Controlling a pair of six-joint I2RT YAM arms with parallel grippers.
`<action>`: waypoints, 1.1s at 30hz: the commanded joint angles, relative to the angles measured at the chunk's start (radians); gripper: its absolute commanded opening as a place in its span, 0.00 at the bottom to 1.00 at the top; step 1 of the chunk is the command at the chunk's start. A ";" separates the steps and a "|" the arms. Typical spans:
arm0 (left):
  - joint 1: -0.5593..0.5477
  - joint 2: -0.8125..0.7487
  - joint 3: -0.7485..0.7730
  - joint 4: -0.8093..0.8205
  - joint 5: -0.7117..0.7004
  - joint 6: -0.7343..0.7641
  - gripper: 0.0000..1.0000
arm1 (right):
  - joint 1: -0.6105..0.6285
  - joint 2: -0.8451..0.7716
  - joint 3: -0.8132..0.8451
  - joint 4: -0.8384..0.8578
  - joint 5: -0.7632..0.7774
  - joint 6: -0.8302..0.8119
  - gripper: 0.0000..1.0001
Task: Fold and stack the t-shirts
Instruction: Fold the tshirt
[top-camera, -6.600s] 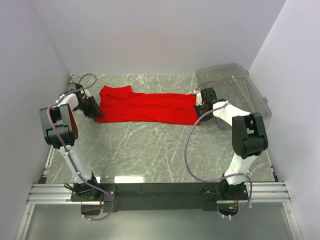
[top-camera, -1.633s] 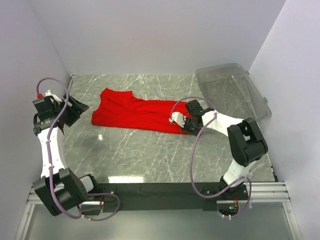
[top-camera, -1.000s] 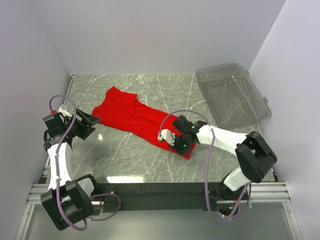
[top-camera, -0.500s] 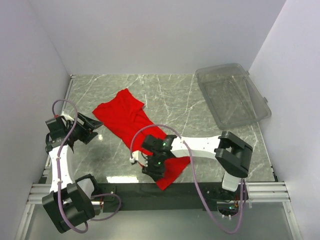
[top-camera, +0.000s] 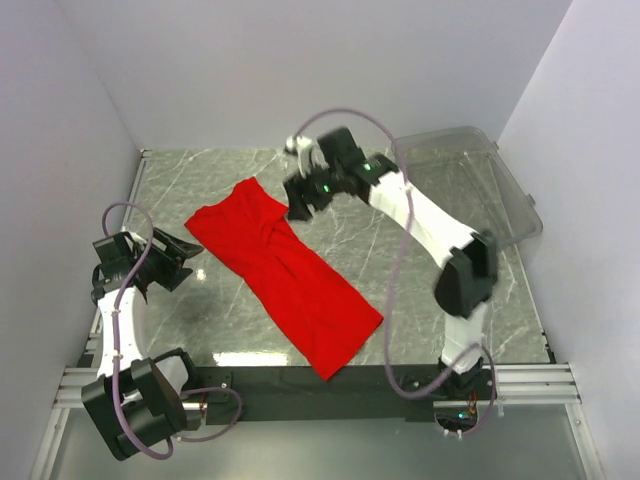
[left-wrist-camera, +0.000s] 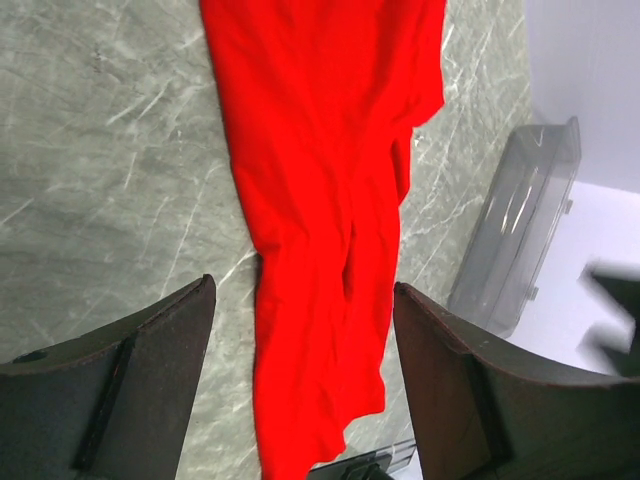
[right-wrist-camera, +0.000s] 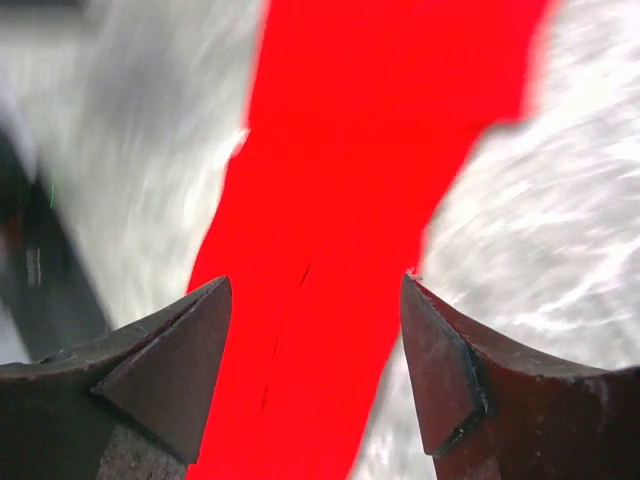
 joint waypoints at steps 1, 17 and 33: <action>-0.004 -0.001 0.005 0.030 -0.019 -0.026 0.77 | -0.024 0.257 0.289 -0.036 0.126 0.304 0.75; -0.023 -0.053 -0.084 0.116 0.001 -0.148 0.77 | -0.096 0.665 0.528 0.160 0.005 0.671 0.77; -0.075 0.004 -0.032 0.131 -0.025 -0.175 0.77 | -0.091 0.779 0.522 0.179 -0.023 0.749 0.68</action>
